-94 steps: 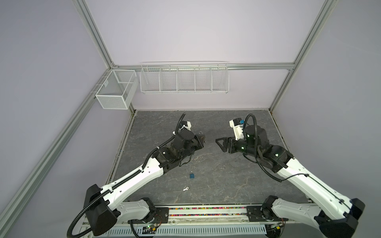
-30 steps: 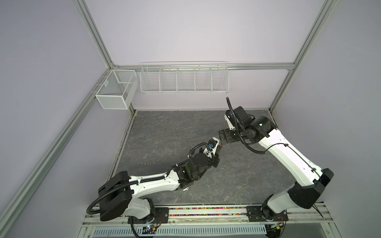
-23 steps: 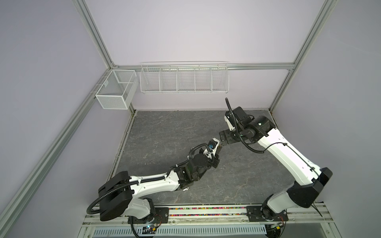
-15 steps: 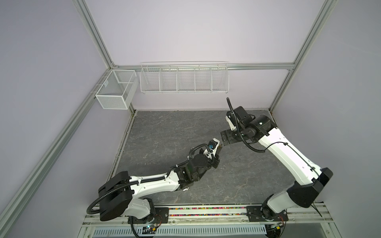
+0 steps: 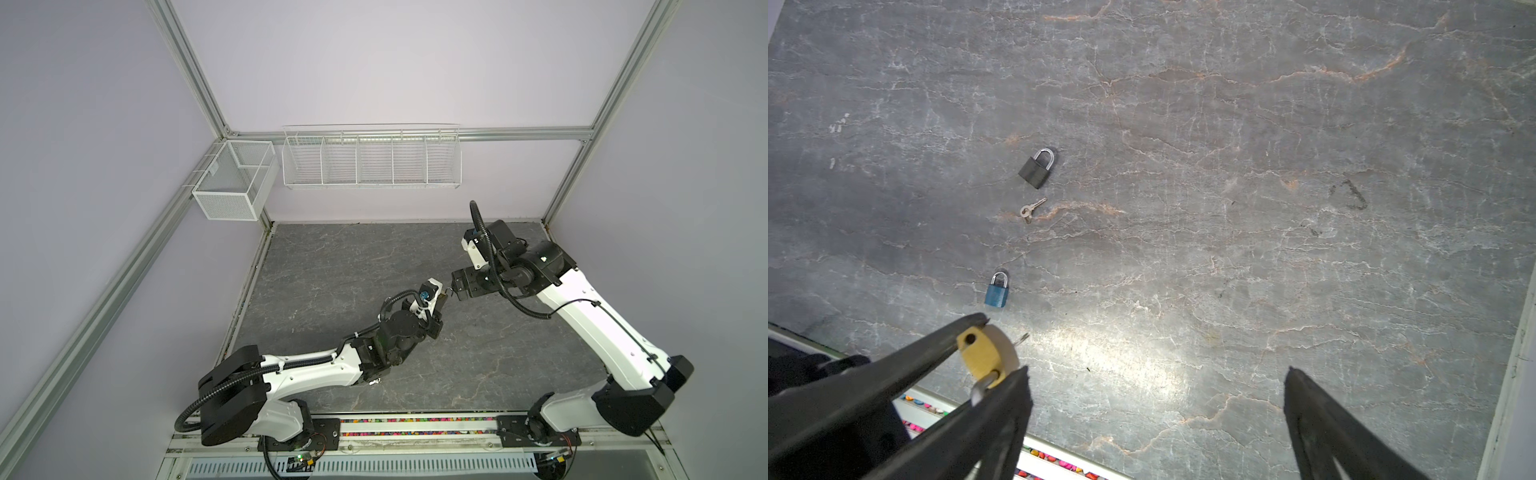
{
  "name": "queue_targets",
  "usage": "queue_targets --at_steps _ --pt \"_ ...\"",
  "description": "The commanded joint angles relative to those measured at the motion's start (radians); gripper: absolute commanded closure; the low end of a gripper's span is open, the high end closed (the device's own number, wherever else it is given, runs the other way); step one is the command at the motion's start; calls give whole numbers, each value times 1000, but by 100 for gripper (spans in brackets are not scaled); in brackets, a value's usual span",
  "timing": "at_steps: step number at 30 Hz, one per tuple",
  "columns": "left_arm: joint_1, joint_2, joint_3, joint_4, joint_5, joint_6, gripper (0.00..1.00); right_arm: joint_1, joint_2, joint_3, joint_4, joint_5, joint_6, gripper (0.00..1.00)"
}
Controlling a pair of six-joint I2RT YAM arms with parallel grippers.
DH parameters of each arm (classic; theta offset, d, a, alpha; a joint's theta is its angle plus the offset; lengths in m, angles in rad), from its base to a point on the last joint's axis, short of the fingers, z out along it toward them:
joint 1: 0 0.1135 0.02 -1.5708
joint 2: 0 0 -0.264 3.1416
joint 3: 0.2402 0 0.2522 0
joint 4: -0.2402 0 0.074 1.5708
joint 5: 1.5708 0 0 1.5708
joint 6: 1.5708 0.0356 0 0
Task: Unlock with the key
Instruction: 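Turn the key with the right gripper while the left gripper holds the padlock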
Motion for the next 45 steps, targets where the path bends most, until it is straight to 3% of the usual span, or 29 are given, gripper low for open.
queue_targets --at_steps 1,9,20,45 --pt "-3 15 6 68 -9 -1 100 -7 -21 -20 29 -41 -24 4" --pt "-3 26 6 100 -7 -4 100 -16 -45 -16 13 20 -35 5" --pt "-3 42 36 71 1 -17 100 -14 -124 -70 113 -148 -90 5" --pt "-4 22 28 72 -10 -26 100 -17 -88 -116 98 -53 -112 6"
